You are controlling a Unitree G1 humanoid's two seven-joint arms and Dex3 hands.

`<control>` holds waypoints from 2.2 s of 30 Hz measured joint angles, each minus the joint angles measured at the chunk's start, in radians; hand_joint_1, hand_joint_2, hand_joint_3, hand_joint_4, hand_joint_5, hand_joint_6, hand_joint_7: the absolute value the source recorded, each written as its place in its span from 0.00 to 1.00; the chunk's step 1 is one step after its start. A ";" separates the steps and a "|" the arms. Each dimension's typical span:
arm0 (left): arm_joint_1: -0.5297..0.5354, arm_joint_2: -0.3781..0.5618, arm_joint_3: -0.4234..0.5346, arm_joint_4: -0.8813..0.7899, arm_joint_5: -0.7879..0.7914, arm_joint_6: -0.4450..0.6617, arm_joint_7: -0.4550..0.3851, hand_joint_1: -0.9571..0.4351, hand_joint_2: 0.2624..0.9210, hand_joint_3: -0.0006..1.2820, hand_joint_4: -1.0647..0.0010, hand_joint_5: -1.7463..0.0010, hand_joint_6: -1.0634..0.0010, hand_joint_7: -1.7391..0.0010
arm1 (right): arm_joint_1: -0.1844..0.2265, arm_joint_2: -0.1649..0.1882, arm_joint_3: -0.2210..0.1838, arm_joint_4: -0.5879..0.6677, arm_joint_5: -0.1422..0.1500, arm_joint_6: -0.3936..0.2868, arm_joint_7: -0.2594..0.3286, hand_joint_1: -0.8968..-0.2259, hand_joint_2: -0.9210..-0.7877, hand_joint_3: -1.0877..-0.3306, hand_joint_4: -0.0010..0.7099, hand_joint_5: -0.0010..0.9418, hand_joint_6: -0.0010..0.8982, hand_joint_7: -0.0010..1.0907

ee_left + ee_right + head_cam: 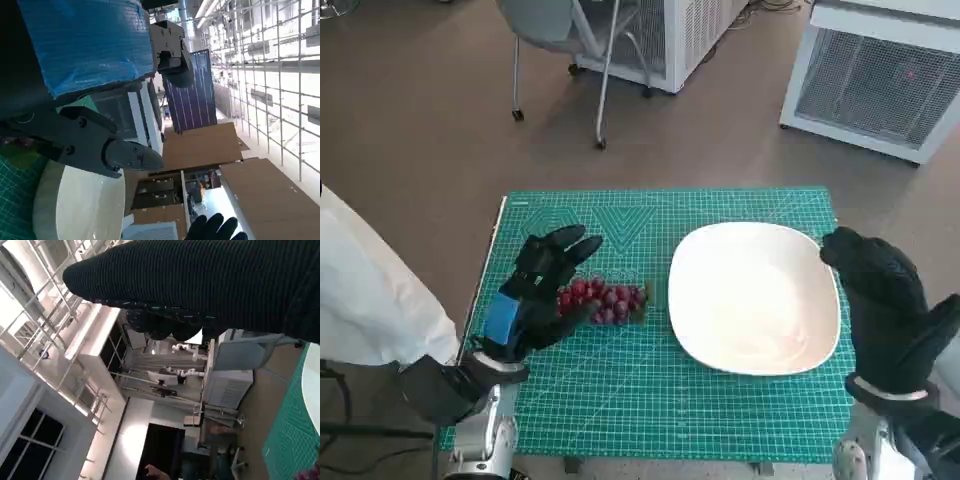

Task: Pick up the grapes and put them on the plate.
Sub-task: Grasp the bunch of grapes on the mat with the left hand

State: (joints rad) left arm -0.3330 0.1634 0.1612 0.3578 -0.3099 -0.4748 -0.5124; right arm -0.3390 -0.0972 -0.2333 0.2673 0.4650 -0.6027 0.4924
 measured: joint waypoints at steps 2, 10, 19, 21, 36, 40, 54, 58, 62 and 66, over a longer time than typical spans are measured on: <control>0.000 0.000 0.000 0.000 0.000 0.000 0.000 0.48 1.00 0.09 0.81 0.73 0.88 0.56 | 0.000 0.000 0.000 0.000 0.000 0.000 0.000 0.71 0.00 0.69 0.65 0.49 0.26 0.82; 0.000 0.000 0.000 0.000 0.000 -0.001 -0.001 0.48 1.00 0.09 0.81 0.73 0.88 0.56 | 0.000 0.000 0.000 0.001 0.001 -0.002 0.003 0.71 0.00 0.69 0.65 0.49 0.26 0.81; 0.000 0.001 0.001 0.000 0.000 -0.005 -0.001 0.47 1.00 0.09 0.81 0.74 0.88 0.56 | 0.000 0.000 0.000 0.005 0.001 -0.004 0.003 0.71 0.00 0.69 0.65 0.49 0.26 0.81; 0.000 0.001 0.001 0.000 0.000 -0.006 -0.001 0.47 1.00 0.09 0.81 0.74 0.88 0.56 | 0.000 0.000 0.000 0.006 0.001 -0.004 0.003 0.71 0.00 0.69 0.65 0.49 0.26 0.81; 0.000 0.002 0.001 0.000 0.000 -0.010 -0.001 0.47 1.00 0.09 0.80 0.74 0.88 0.56 | 0.000 0.000 0.001 0.007 0.001 -0.005 0.003 0.71 0.00 0.69 0.66 0.49 0.27 0.81; 0.000 0.003 0.001 0.000 0.000 -0.010 -0.001 0.47 1.00 0.09 0.80 0.75 0.88 0.56 | 0.000 0.000 0.001 0.007 0.001 -0.005 0.003 0.71 0.00 0.69 0.66 0.49 0.27 0.81; 0.001 0.007 0.000 0.000 0.001 -0.007 -0.001 0.47 1.00 0.09 0.80 0.76 0.88 0.57 | 0.000 0.001 0.001 0.007 0.001 -0.004 0.003 0.71 0.00 0.69 0.65 0.49 0.27 0.81; 0.002 0.021 -0.006 -0.002 0.049 -0.011 0.020 0.46 1.00 0.06 0.80 0.86 0.88 0.65 | 0.000 0.001 0.001 0.006 0.001 -0.003 0.003 0.71 0.00 0.69 0.65 0.49 0.27 0.81; 0.007 0.064 -0.026 -0.016 0.204 -0.015 0.087 0.42 0.96 0.02 0.91 0.96 0.89 0.85 | -0.001 0.001 0.001 0.006 0.001 -0.003 0.003 0.71 0.00 0.69 0.65 0.49 0.27 0.81; 0.016 0.116 -0.044 -0.059 0.379 0.021 0.151 0.43 0.84 0.01 0.98 0.99 0.90 0.94 | -0.002 0.001 0.001 0.005 0.001 -0.004 0.003 0.71 0.00 0.69 0.65 0.50 0.28 0.81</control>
State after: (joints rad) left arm -0.3172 0.2789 0.1173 0.2989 0.0686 -0.4539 -0.3618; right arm -0.3409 -0.0962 -0.2324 0.2719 0.4661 -0.6065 0.4951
